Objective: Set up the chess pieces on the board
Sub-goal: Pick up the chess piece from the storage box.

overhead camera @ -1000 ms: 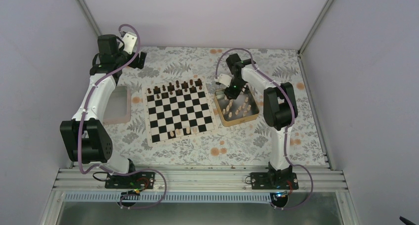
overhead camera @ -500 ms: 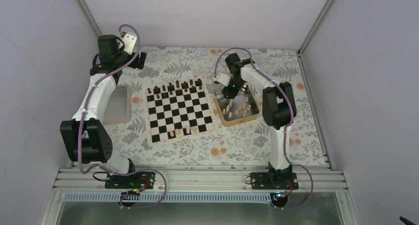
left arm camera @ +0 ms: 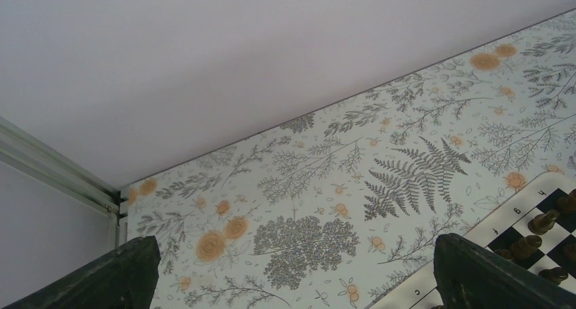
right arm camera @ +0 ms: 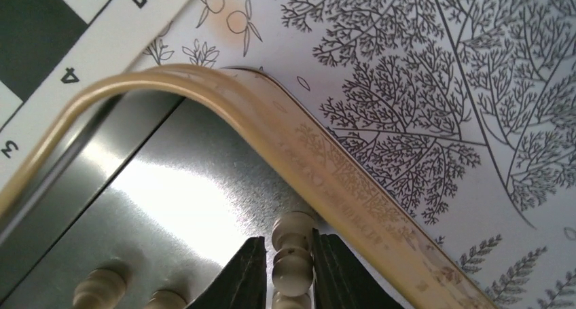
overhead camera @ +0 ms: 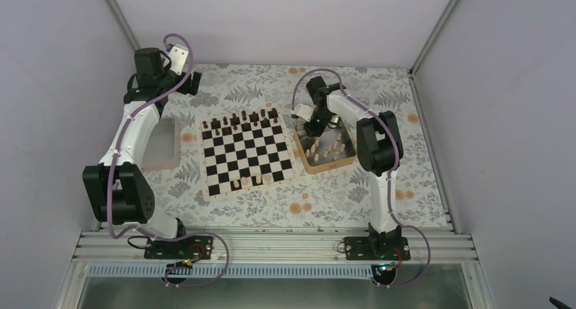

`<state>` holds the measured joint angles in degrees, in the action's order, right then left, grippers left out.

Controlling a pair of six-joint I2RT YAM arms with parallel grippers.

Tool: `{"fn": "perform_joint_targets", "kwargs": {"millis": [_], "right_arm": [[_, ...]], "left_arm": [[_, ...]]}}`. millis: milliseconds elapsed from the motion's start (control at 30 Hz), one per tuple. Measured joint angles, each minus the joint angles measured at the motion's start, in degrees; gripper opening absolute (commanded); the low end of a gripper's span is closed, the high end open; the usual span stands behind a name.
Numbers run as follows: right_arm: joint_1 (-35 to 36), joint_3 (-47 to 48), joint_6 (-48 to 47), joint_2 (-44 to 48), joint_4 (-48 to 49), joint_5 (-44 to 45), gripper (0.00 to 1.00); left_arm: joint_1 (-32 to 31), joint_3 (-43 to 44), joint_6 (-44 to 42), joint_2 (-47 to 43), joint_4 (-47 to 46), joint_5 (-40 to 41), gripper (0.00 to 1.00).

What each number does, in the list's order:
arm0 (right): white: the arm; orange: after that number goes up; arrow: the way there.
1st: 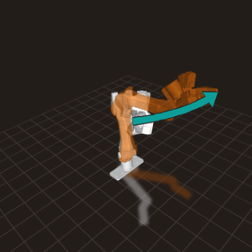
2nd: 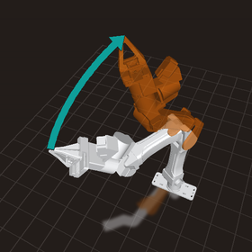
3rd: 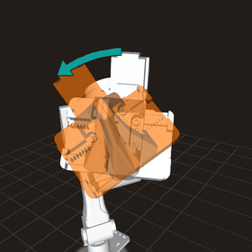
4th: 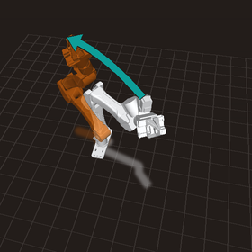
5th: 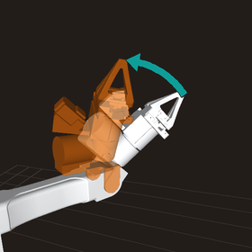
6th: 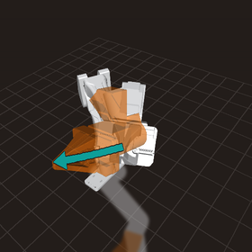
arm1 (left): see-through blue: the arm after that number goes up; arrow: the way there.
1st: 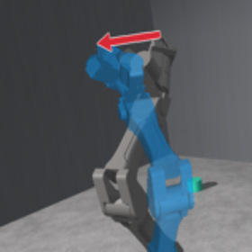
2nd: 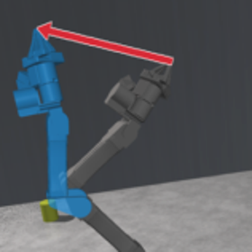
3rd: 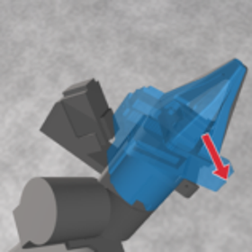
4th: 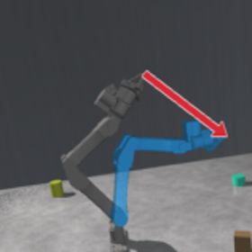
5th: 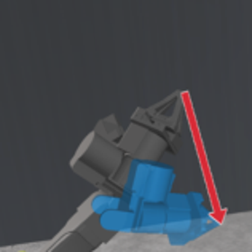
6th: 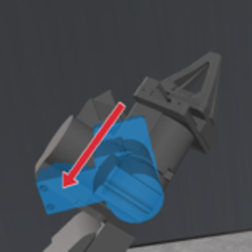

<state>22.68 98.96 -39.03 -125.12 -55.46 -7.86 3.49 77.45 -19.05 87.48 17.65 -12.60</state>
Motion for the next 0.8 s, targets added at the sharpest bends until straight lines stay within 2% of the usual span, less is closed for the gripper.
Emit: {"fn": "perform_joint_targets", "kwargs": {"millis": [200, 533, 800], "right_arm": [[0.20, 0.00, 0.11, -0.17, 0.39, -0.07, 0.08], [0.22, 0.31, 0.11, 2.01, -1.53, 1.11, 0.08], [3.15, 9.55, 0.13, 5.70, -6.58, 4.04, 0.09]], "left_arm": [[0.00, -0.02, 0.00, 0.00, 0.00, 0.00, 1.00], [0.00, -0.02, 0.00, 0.00, 0.00, 0.00, 1.00], [0.00, -0.02, 0.02, 0.00, 0.00, 0.07, 1.00]]}}
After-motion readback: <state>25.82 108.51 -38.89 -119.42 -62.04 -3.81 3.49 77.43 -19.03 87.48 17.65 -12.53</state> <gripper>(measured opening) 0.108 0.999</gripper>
